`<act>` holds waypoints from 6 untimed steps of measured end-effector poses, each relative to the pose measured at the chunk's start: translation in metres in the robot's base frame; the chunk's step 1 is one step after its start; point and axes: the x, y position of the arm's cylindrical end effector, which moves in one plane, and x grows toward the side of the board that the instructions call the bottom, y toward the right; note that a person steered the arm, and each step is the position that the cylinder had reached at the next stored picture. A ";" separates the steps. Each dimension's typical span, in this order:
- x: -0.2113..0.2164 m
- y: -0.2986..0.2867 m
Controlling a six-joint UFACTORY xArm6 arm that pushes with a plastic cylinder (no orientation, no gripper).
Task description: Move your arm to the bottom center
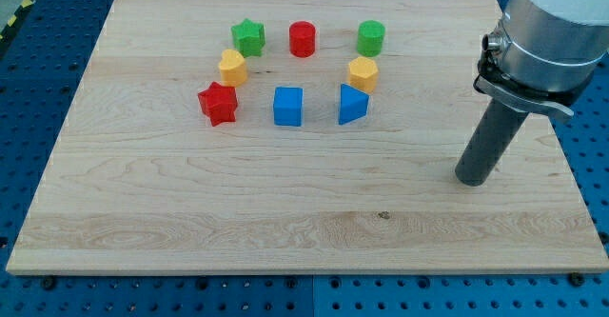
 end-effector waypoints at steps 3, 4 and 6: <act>0.006 0.000; 0.006 -0.006; 0.013 -0.191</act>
